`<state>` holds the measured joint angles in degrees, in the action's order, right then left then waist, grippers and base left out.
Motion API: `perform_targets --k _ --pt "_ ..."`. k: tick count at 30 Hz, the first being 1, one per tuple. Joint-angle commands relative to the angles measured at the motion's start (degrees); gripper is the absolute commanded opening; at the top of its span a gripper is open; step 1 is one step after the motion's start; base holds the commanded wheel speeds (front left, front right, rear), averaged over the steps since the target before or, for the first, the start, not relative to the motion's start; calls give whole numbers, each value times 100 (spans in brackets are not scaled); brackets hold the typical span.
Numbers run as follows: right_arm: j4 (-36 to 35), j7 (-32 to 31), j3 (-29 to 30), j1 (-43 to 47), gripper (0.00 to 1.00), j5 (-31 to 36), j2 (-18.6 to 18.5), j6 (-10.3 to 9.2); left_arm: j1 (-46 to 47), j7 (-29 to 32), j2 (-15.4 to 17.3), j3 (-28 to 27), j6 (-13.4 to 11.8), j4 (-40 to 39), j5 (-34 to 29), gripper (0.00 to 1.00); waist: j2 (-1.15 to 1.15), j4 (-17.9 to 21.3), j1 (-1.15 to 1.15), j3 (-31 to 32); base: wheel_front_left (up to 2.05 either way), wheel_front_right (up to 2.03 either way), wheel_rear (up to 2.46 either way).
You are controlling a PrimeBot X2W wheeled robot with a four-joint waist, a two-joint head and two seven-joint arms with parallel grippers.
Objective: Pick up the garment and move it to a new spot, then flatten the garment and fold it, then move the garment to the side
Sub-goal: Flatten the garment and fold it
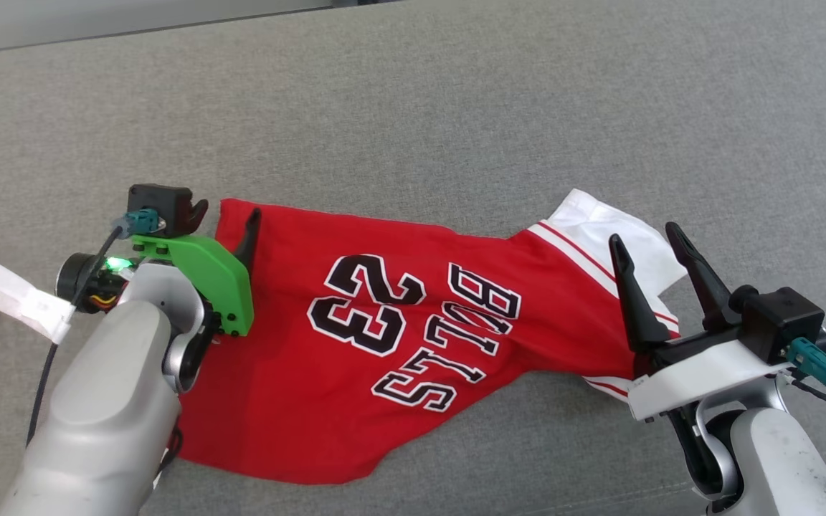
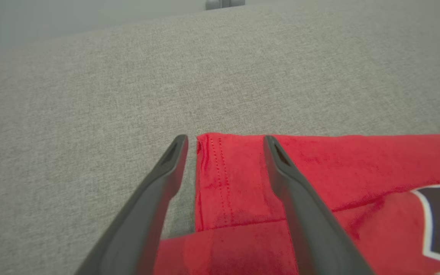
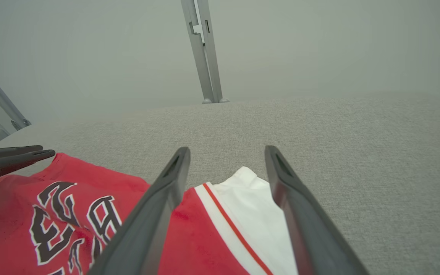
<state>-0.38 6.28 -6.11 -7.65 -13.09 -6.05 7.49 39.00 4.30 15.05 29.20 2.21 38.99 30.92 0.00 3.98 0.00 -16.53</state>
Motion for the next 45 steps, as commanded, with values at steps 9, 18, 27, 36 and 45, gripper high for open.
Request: perform_targets --k 9,18,27,36,45 --pt "389 239 221 -231 100 -58 -19 0 555 180 -46 44 384 1289 253 0 0 299 0 -380 0 0 0" --pt "1168 390 722 -403 100 -169 -145 0 637 -233 -16 189 472 1609 277 0 0 200 0 -562 0 0 0" --pt "2506 491 511 -956 0 -448 -335 0 564 -836 -37 267 481 1585 287 0 0 -40 0 -657 0 0 0" --pt "2207 816 675 -1174 0 -472 -777 -4 577 -1702 128 94 281 1023 208 0 0 -137 0 -280 0 0 0" --pt "111 721 1163 -1384 0 -84 -1173 -6 144 -1946 820 -572 -619 -1493 -124 0 0 -156 0 324 0 0 0"
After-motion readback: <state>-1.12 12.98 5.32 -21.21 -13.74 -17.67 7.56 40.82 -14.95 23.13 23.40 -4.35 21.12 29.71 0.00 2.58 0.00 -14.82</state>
